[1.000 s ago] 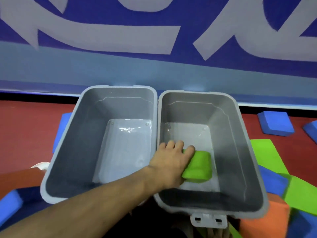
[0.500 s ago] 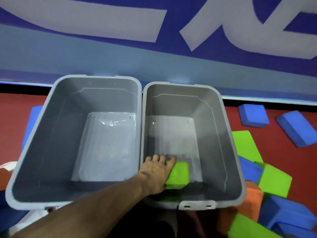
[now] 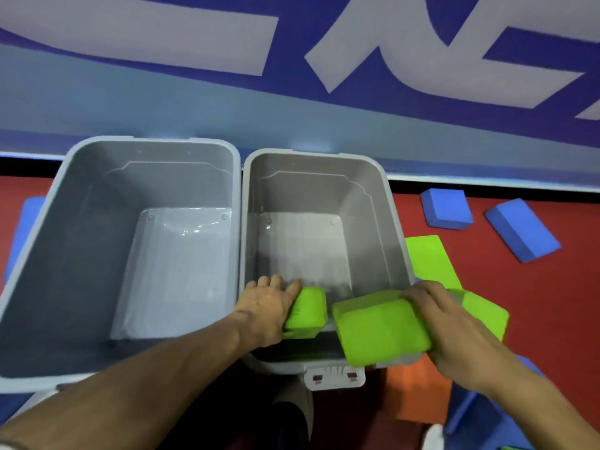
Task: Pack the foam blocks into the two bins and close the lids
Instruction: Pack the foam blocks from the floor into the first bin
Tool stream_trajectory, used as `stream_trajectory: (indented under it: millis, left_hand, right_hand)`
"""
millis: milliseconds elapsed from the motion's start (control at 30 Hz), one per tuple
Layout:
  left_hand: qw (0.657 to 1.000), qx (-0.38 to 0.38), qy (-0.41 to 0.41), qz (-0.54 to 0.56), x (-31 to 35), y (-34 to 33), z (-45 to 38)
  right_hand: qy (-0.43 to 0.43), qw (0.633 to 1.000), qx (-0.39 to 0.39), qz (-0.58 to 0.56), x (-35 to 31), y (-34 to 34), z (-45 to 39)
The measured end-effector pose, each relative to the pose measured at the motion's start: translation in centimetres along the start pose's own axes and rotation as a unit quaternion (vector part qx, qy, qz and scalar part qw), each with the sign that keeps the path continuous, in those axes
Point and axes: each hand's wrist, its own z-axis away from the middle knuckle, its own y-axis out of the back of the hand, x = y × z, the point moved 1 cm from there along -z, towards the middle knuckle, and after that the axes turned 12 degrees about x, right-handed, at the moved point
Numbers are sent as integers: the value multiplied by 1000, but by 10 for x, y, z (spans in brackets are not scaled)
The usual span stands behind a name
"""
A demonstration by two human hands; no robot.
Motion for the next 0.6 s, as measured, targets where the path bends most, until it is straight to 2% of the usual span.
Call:
stream_trajectory:
  millis: [100, 200, 267, 300, 367, 467, 600]
  left_hand:
    - [1000, 7, -6, -13, 1, -9, -2]
    - [1000, -2, -11, -23, 8, -20, -4]
    - [999, -20, -26, -11, 14, -30, -4]
    - [999, -35, -28, 12, 18, -36, -3]
    - [996, -58, -22, 57, 23, -43, 0]
    - [994, -87, -18, 62, 26, -47, -1]
    - [982, -173, 10, 68, 23, -42, -15]
  right_hand:
    - [-35, 983, -105, 149, 11, -45, -9]
    - [-55, 960, -164, 220, 29, -87, -12]
    - [-18, 956, -216, 200, 35, -105, -13]
    - [-28, 953, -258, 156, 37, -111, -12]
    - [-107, 941, -311, 75, 37, -117, -10]
    - [-159, 942, -286, 72, 34, -133, -8]
    - [-103, 953, -234, 164, 24, -133, -19]
